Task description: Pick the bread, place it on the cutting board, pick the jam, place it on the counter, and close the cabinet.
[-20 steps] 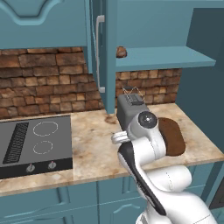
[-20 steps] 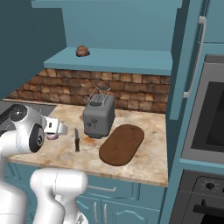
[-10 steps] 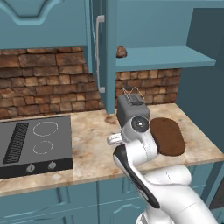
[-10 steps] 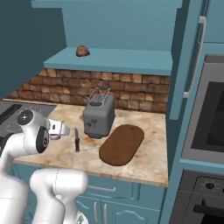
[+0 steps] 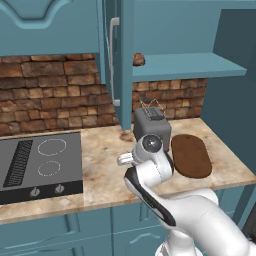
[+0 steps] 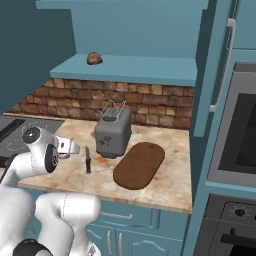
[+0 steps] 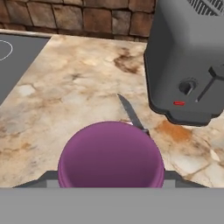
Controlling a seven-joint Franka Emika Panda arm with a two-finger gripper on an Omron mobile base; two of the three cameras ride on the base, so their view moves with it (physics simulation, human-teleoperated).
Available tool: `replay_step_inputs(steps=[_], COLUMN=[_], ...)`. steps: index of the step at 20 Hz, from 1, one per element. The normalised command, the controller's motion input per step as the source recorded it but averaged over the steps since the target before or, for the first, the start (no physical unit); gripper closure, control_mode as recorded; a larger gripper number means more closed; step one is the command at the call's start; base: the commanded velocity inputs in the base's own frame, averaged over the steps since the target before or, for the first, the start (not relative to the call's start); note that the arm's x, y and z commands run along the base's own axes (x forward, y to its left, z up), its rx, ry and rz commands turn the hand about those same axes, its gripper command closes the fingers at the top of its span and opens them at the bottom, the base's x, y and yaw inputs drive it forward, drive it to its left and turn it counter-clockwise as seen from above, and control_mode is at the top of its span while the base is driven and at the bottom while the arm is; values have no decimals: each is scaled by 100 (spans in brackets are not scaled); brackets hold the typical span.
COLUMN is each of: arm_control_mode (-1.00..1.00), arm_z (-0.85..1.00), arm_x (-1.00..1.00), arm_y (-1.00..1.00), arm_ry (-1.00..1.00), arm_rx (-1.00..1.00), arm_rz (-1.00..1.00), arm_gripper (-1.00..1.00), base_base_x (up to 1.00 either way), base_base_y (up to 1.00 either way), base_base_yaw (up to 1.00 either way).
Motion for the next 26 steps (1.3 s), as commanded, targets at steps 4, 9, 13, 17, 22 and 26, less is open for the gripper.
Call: replay_step_inputs(steps=[4,9,13,17,22,26], arm_control_mode=[-100,-100,-100,-100,-100,-100], arm_z=[-16,-14,-17,-25,-31,-34], arm_x=[13,7,1,4,6,9], arm_y=[3,0,0,0,0,0], arm_ry=[0,0,1,0,0,0], arm_rx=[0,0,0,0,0,0], arm_rz=[1,2,2,2,1,1], arm_gripper=[100,100,100,100,100,100], base_base_x=[0,0,0,0,0,0], base_base_y=[0,0,0,0,0,0], base_base_yaw=[0,0,0,0,0,0])
